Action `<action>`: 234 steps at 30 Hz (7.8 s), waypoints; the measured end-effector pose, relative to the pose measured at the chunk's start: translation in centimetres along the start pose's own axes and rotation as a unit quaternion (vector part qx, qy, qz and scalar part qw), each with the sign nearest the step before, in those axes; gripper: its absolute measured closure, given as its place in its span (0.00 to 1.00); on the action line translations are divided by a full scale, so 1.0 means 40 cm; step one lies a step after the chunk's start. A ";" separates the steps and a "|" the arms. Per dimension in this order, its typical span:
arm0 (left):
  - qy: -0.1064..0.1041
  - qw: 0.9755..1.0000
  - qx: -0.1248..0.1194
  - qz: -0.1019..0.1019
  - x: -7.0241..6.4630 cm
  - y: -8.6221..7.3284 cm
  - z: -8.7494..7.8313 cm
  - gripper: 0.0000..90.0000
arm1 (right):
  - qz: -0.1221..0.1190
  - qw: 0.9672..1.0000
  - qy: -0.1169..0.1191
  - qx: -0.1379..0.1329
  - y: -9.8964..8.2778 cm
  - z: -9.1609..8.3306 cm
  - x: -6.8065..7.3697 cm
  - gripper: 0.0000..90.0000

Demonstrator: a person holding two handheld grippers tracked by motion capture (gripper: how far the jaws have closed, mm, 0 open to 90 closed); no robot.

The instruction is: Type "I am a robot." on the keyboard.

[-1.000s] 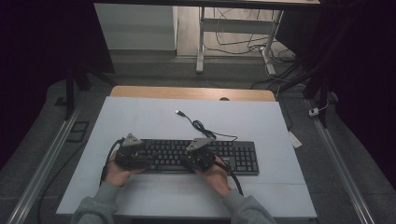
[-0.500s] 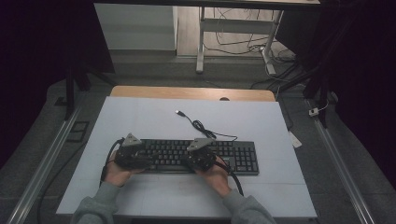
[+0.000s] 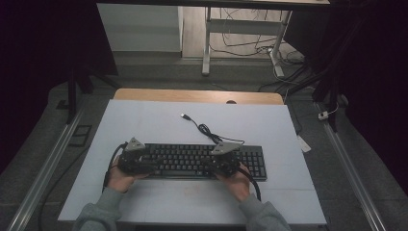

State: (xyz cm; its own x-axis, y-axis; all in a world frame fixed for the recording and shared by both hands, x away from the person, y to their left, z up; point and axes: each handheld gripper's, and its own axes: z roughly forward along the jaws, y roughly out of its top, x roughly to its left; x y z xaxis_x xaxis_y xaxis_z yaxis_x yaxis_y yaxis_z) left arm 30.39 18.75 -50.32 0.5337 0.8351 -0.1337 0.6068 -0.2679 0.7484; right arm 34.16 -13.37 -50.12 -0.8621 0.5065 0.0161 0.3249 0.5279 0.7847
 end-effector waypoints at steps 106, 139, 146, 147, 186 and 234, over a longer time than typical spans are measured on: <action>-0.065 0.995 0.004 0.079 -0.105 0.016 0.021 0.66 | 0.034 0.999 -0.027 -0.015 -0.106 -0.134 -0.076 0.64; -0.017 1.000 0.000 0.010 -0.025 0.013 -0.004 0.56 | 0.032 0.999 -0.028 -0.010 -0.107 -0.128 -0.075 0.63; -0.011 1.000 0.016 0.014 -0.014 0.007 0.002 0.82 | 0.033 0.999 -0.027 -0.011 -0.107 -0.128 -0.075 0.63; -0.010 1.000 0.019 0.015 -0.013 0.006 0.004 0.86 | 0.033 0.999 -0.026 -0.011 -0.107 -0.128 -0.075 0.63; 0.036 0.997 0.071 0.021 0.003 -0.016 0.051 0.99 | 0.026 0.999 -0.031 -0.003 -0.106 -0.124 -0.072 0.60; -0.052 0.998 -0.013 0.039 -0.060 0.023 -0.007 0.31 | 0.027 0.999 -0.028 -0.005 -0.107 -0.125 -0.076 0.58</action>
State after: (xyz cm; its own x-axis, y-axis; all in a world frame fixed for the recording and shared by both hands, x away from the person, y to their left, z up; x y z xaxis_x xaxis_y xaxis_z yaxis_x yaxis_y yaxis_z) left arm 29.50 16.63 -49.13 0.6376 0.7573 -0.1411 0.5464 -0.3155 0.7758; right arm 33.45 -20.57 -50.43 -0.8197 0.5723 0.0247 0.3672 0.4919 0.7894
